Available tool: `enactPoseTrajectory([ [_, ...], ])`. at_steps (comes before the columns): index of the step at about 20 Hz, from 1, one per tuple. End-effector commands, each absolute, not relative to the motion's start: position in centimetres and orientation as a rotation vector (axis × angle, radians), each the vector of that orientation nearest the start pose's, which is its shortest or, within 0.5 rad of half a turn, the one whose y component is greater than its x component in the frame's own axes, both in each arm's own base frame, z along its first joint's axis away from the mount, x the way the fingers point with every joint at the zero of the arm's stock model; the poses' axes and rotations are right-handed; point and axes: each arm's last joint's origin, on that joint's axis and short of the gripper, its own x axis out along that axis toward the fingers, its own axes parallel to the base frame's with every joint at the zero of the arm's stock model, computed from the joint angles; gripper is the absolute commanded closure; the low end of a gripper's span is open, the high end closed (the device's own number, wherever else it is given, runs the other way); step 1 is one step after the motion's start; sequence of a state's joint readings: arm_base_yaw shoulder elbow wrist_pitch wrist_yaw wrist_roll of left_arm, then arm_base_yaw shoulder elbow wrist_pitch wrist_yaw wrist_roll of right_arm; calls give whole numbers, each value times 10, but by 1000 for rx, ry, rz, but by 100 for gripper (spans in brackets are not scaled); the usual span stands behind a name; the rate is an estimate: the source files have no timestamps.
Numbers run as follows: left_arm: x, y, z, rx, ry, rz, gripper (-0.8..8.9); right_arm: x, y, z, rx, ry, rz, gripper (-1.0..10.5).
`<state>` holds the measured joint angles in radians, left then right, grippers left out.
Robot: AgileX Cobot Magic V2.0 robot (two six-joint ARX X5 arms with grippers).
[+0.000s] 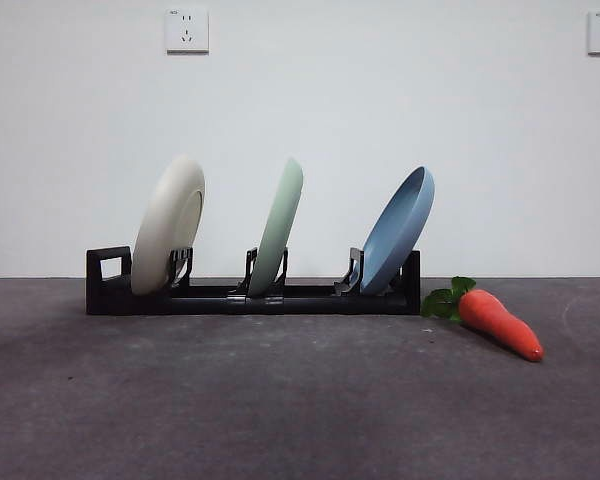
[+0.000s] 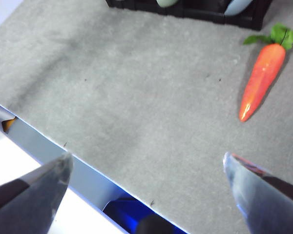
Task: Take the green plate from the plate rack,put the plate on the table,take the carrot from the table,put the carrot in the plate
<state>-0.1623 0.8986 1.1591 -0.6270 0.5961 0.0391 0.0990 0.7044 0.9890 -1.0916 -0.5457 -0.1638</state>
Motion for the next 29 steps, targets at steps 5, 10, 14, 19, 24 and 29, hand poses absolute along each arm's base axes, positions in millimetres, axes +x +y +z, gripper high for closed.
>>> enactPoseTrajectory([
  [5, 242, -101, 397, 14, 403, -748, 243, 109, 26, 332, 52, 777, 665, 317],
  [10, 310, -151, 381, 62, 432, -702, 248, 113, 27, 331, 56, 793, 665, 317],
  [14, 357, -180, 356, 84, 436, -653, 248, 114, 27, 330, 57, 798, 665, 317],
  [19, 396, -196, 311, 93, 451, -611, 248, 114, 27, 330, 57, 798, 665, 317],
  [24, 415, -205, 274, 97, 488, -603, 249, 115, 27, 330, 58, 803, 665, 317],
  [29, 419, -207, 265, 101, 505, -598, 485, 115, 27, 330, 59, 805, 664, 317],
])
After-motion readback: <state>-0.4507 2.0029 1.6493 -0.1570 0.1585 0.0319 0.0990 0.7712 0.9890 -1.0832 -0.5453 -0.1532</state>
